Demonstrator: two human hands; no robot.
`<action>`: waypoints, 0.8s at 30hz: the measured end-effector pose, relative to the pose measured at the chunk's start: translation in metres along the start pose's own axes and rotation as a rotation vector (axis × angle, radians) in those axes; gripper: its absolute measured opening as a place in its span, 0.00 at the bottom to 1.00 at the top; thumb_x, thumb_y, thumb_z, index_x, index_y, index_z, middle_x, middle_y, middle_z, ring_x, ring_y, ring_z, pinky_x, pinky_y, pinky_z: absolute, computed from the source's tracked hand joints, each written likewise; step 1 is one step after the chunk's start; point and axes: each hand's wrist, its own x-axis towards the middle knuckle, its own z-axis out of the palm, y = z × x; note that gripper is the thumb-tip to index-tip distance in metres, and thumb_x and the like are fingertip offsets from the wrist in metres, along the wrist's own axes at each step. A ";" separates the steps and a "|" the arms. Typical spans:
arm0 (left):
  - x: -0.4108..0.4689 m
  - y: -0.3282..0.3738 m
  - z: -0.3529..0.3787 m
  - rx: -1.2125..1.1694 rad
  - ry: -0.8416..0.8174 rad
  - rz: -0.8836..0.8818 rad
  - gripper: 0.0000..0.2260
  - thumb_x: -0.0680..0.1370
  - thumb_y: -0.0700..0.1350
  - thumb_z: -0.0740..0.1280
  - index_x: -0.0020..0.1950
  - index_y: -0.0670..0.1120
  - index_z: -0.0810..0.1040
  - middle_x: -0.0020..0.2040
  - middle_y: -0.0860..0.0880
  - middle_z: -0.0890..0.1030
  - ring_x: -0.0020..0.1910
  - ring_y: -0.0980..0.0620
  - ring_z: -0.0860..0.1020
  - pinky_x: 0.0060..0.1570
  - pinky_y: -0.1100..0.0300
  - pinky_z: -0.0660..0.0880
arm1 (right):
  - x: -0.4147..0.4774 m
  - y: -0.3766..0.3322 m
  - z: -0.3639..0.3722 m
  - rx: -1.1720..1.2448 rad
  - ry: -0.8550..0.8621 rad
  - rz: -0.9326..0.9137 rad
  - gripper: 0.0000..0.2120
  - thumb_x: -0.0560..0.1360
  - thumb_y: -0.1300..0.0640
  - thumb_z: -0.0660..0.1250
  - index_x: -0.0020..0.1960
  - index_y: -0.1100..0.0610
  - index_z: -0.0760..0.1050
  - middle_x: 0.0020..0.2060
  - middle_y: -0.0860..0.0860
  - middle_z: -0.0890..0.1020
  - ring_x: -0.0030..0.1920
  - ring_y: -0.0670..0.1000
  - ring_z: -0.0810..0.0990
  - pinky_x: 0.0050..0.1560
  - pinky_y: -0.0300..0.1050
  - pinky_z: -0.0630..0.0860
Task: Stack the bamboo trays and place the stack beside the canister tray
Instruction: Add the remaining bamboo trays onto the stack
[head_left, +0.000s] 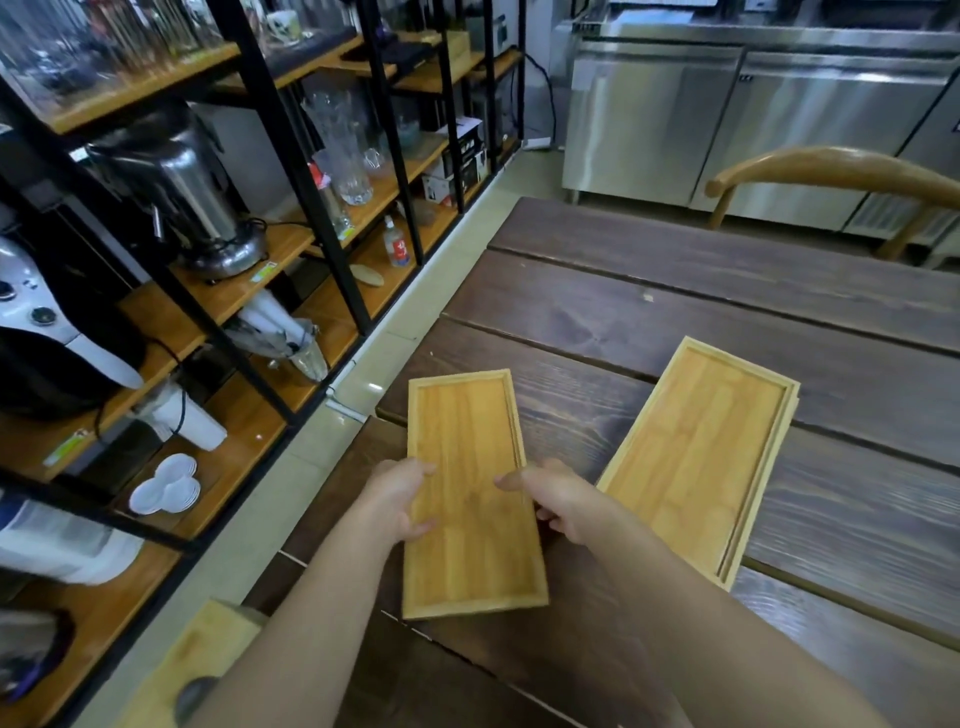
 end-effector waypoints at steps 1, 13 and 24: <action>0.002 -0.002 0.000 0.099 0.024 0.037 0.18 0.79 0.39 0.63 0.69 0.40 0.67 0.66 0.39 0.71 0.63 0.39 0.71 0.55 0.44 0.77 | -0.001 0.002 0.006 -0.031 -0.004 0.003 0.31 0.73 0.53 0.68 0.71 0.59 0.60 0.69 0.55 0.69 0.68 0.59 0.67 0.67 0.52 0.65; -0.013 -0.010 0.015 0.209 -0.028 0.125 0.17 0.80 0.41 0.61 0.68 0.37 0.69 0.61 0.39 0.77 0.59 0.40 0.75 0.52 0.48 0.72 | -0.015 -0.001 0.012 -0.192 0.301 -0.380 0.14 0.80 0.54 0.53 0.64 0.59 0.64 0.57 0.57 0.76 0.57 0.58 0.76 0.56 0.54 0.75; -0.066 0.044 0.092 0.334 -0.280 0.692 0.13 0.79 0.38 0.64 0.64 0.43 0.76 0.53 0.50 0.78 0.51 0.52 0.74 0.48 0.59 0.71 | -0.045 -0.002 -0.107 0.367 0.642 -0.438 0.11 0.80 0.53 0.54 0.58 0.56 0.69 0.49 0.51 0.75 0.49 0.53 0.74 0.50 0.48 0.70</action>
